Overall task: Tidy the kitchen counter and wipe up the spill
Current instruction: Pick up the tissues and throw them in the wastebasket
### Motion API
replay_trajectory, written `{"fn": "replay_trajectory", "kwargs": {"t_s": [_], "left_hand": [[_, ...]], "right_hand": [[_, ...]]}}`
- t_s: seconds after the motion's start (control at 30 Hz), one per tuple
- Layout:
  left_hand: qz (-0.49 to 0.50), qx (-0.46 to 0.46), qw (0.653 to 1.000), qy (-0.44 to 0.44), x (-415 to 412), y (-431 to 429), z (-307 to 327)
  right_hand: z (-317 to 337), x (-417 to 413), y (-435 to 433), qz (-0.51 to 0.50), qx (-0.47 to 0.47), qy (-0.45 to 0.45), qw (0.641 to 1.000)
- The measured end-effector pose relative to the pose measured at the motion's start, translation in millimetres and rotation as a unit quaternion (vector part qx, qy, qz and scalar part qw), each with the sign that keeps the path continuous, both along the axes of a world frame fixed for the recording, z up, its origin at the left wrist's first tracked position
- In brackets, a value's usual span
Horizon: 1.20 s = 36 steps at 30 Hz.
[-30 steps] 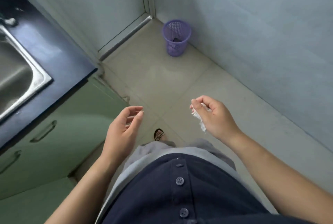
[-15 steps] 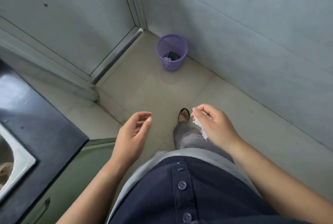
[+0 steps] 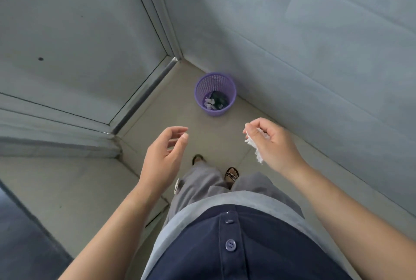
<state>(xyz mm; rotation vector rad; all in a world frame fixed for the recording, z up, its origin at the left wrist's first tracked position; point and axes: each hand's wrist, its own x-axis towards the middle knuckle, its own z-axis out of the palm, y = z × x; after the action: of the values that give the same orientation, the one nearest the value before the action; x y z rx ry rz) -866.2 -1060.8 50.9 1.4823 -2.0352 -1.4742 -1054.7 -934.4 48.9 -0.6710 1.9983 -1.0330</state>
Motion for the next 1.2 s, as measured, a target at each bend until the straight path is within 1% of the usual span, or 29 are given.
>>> {"fn": "replay_trajectory", "kwargs": {"t_s": [0.13, 0.27, 0.37, 0.43, 0.53, 0.63, 0.73, 0.87, 0.97, 1.1, 1.2], "left_hand": [[-0.011, 0.016, 1.000, -0.022, -30.3, -52.0, -18.0], [-0.045, 0.016, 0.998, -0.039, -69.9, -121.0, -30.2], [-0.080, -0.004, 0.995, -0.058, -103.7, -176.6, -45.4], [-0.094, -0.008, 0.992, -0.086, -125.7, -210.7, -65.1], [-0.092, 0.007, 0.987, -0.128, -149.2, -254.1, -113.9], [-0.081, 0.034, 0.983, -0.164, -165.5, -284.3, -180.1], [-0.049, 0.062, 0.980, -0.180, -176.3, -307.6, -258.0], [-0.034, 0.077, 0.978, -0.193, -183.9, -329.3, -379.5], [-0.030, 0.082, 0.974, -0.209, -189.0, -337.8, -467.8], [-0.045, 0.081, 0.975, -0.202, -200.3, -338.8, -563.6], [-0.069, 0.054, 0.982, -0.166, -201.8, -335.3, -609.3]], "right_hand": [[-18.9, -27.1, -38.3, 0.000, 0.044, -0.009, 0.999], [-28.6, -56.5, -100.1, -0.014, 0.047, -0.009, 0.999], [-39.3, -81.4, -153.7, 0.006, 0.053, -0.008, 0.999], [-54.0, -99.1, -186.8, 0.031, 0.068, -0.005, 0.997], [-92.9, -125.4, -230.2, 0.063, 0.096, 0.024, 0.993], [-154.4, -147.6, -261.4, 0.090, 0.135, 0.029, 0.986], [-231.3, -164.9, -290.3, 0.130, 0.145, 0.046, 0.980], [-349.2, -180.3, -322.9, 0.207, 0.154, 0.096, 0.961], [-439.3, -187.8, -343.0, 0.247, 0.163, 0.127, 0.947], [-547.9, -189.5, -362.7, 0.264, 0.171, 0.134, 0.940], [-615.0, -188.2, -372.3, 0.271, 0.183, 0.144, 0.934]]}}
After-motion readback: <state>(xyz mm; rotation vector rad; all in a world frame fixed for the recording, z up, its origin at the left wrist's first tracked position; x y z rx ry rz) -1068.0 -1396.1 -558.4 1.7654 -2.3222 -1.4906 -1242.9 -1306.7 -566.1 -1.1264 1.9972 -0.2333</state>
